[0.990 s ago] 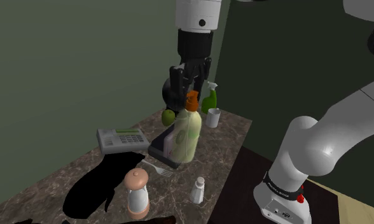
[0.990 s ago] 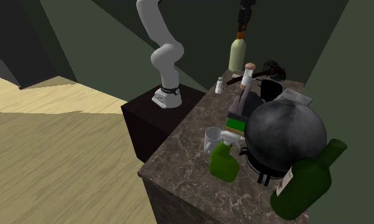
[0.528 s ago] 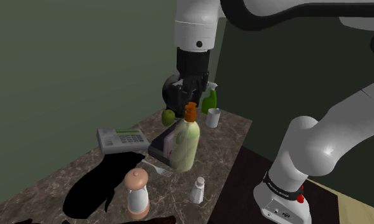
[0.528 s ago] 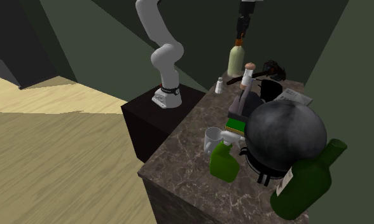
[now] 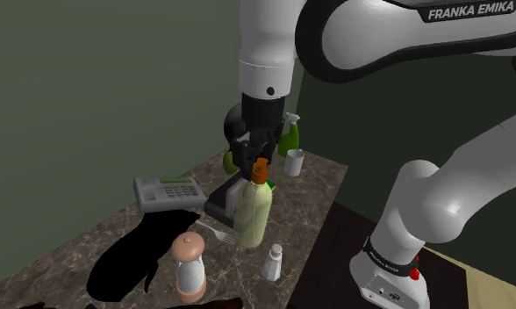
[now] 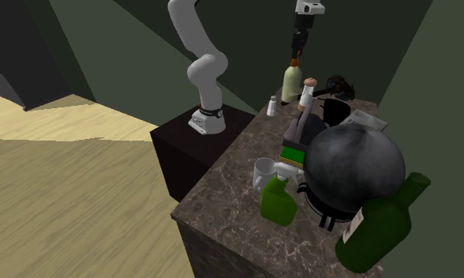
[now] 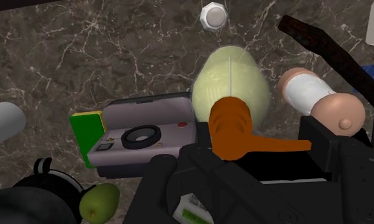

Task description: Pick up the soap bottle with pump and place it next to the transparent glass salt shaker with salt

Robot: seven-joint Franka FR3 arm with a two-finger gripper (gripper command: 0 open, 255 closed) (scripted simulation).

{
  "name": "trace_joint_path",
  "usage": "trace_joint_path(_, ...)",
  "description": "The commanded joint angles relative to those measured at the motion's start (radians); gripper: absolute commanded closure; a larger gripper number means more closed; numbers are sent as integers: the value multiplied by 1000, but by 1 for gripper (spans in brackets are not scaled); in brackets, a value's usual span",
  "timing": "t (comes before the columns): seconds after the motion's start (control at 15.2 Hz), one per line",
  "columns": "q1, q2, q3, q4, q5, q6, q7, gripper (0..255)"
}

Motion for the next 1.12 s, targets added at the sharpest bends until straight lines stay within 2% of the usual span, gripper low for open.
trace_joint_path(0.0,2,-3,2,-29,3,27,-2,255)
trace_joint_path(1.06,7,39,45,-218,17,257,11,255)
